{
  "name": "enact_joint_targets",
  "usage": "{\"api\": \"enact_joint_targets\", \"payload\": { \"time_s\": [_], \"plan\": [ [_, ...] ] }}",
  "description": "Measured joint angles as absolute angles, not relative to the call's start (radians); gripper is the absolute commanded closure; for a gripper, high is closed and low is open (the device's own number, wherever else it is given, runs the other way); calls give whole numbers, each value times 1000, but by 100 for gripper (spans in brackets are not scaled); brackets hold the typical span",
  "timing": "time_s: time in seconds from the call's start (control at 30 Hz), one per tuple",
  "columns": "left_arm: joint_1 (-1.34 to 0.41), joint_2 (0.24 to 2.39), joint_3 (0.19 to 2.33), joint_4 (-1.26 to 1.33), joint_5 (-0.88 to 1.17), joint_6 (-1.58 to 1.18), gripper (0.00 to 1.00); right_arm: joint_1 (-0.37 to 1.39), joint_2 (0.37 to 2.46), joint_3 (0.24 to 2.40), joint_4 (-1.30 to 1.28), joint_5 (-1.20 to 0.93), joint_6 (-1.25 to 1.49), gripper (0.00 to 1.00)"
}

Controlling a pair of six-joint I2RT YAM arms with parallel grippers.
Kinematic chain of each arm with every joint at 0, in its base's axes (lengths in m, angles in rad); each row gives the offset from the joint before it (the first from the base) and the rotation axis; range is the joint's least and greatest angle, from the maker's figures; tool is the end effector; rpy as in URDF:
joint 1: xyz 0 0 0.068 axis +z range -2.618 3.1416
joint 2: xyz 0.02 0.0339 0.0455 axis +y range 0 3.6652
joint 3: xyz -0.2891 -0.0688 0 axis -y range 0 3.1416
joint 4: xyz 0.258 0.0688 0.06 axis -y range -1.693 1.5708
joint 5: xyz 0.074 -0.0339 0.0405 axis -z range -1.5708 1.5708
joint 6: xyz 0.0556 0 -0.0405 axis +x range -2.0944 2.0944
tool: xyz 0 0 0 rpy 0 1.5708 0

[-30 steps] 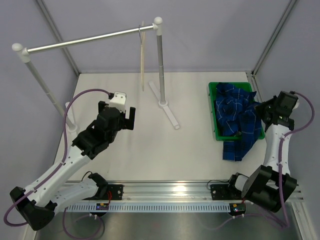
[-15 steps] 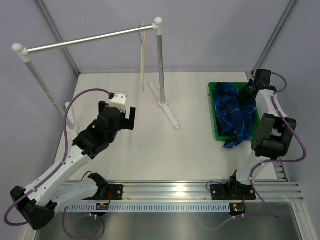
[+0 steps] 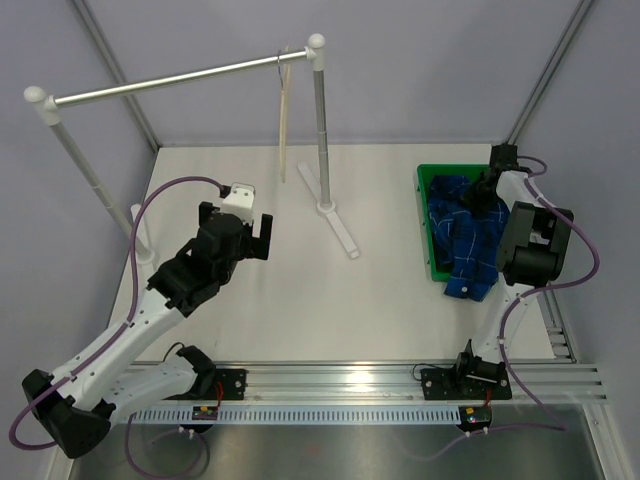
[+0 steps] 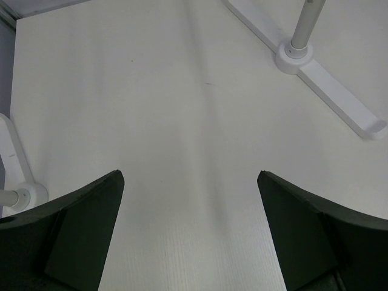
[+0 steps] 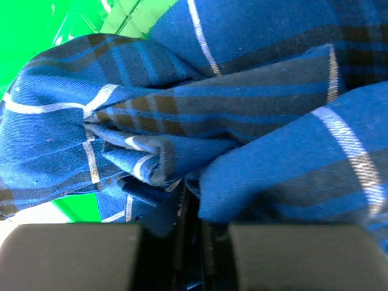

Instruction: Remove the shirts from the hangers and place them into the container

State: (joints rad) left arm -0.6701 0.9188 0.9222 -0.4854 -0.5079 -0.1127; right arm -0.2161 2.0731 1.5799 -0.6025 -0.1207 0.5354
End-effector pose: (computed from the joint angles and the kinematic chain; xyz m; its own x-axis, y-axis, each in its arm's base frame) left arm 0.1822 -0.1098 0.3474 -0.3841 0.1790 -0.9058 0.1628 0.9788 0.1244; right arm 0.4644 -0.0951 0.1827 -0.6659 0.6647 -0.3388 0.5799 0.7468 0.3255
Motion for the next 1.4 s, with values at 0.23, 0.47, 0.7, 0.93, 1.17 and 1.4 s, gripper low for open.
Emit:
{"api": "enact_joint_targets", "payload": {
  "time_s": [0.23, 0.47, 0.7, 0.93, 1.17, 1.4],
  "plan": [
    [-670, 919, 922, -485, -508, -113, 1, -201, 2006, 1582, -627, -83, 503, 49],
    [-670, 919, 922, -485, -508, -113, 1, -196, 1734, 1568, -644, -45, 478, 21],
    [-670, 918, 922, -485, -507, -113, 1, -196, 1405, 1340, -598, -17, 487, 16],
    [-670, 916, 922, -485, -506, -113, 1, -195, 1151, 980, -599, 48, 546, 10],
    [-670, 904, 922, -485, -505, -113, 1, -195, 942, 772, -578, 78, 573, 10],
    [-670, 903, 922, -485, -505, -113, 1, -195, 996, 720, -508, 58, 572, 11]
  ]
}}
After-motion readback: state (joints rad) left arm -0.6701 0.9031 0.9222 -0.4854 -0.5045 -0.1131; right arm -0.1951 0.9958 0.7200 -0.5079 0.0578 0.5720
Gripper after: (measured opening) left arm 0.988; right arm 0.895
